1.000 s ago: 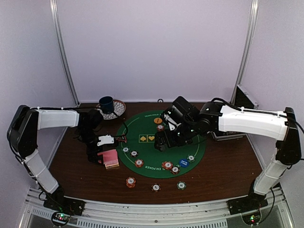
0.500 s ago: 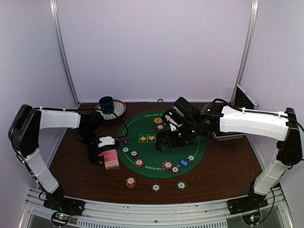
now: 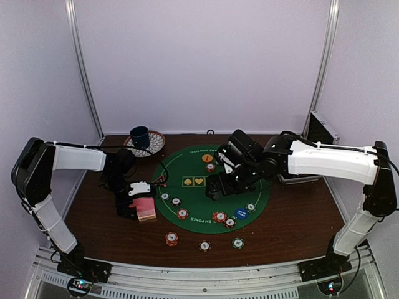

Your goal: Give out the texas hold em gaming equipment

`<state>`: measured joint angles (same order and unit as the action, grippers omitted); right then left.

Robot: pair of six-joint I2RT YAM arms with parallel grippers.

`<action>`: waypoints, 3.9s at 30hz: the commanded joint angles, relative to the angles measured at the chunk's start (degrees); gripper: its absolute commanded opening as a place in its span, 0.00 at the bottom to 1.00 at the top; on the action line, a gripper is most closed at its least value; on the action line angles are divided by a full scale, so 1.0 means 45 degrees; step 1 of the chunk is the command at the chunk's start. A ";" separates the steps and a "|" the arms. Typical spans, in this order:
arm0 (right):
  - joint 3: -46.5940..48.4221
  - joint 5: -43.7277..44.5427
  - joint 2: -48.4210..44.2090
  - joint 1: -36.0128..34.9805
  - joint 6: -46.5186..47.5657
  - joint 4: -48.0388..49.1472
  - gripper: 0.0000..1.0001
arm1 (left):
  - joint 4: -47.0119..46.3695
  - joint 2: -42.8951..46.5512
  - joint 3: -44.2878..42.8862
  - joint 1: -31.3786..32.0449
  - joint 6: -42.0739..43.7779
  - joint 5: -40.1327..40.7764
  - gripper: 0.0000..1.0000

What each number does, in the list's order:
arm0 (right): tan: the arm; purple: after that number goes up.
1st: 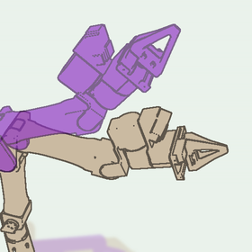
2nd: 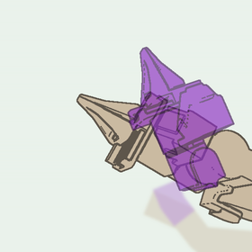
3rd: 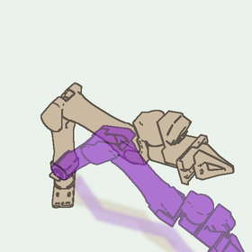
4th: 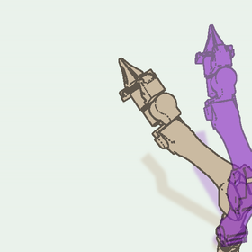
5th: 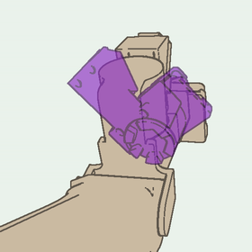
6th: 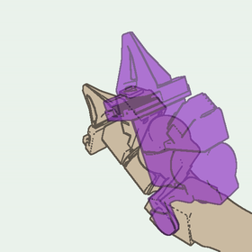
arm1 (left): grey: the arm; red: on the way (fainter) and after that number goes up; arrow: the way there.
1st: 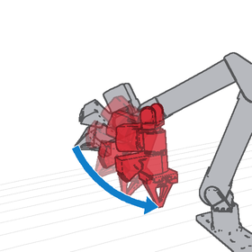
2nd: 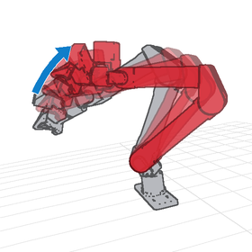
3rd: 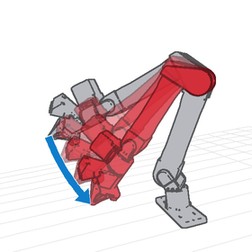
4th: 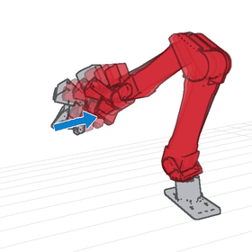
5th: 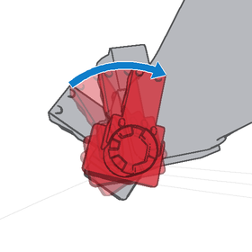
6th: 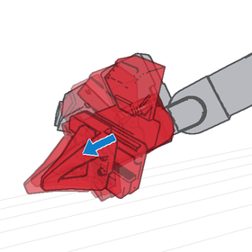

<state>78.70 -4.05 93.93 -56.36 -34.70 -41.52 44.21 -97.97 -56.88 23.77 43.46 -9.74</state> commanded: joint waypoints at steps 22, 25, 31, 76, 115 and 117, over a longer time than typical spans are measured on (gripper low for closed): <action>-0.0786 0.0002 -0.0851 0.0141 -0.0194 0.0666 1.00 | -0.0888 -0.0477 0.0420 0.0460 -0.0029 0.0743 0.78; -0.0852 -0.0034 -0.0851 0.0129 -0.0194 0.0711 0.99 | -0.1104 -0.0399 0.0544 0.0460 -0.0011 0.0709 0.71; -0.0852 -0.0084 -0.0788 0.0133 -0.0219 0.0786 0.98 | -0.1530 -0.0181 0.0969 0.0460 0.0204 0.0756 0.50; -0.1474 -0.1716 -0.0597 0.0295 -0.1373 0.2651 0.90 | -0.0487 0.1979 0.0662 0.0460 0.0259 -0.0313 0.00; -0.1537 -0.8755 0.4405 0.0746 -0.9132 1.6007 0.85 | 0.2713 0.3374 -0.3040 0.1944 -0.1362 -0.1420 0.00; -0.1718 -0.8729 0.4380 0.0747 -0.9190 1.6131 0.85 | 0.2737 0.3393 -0.3081 0.1963 -0.1375 -0.1419 0.00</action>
<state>72.62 -42.11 113.30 -53.30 -73.38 24.77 56.38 -83.44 -68.49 32.27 37.78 -15.22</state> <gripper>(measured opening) 0.853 0.660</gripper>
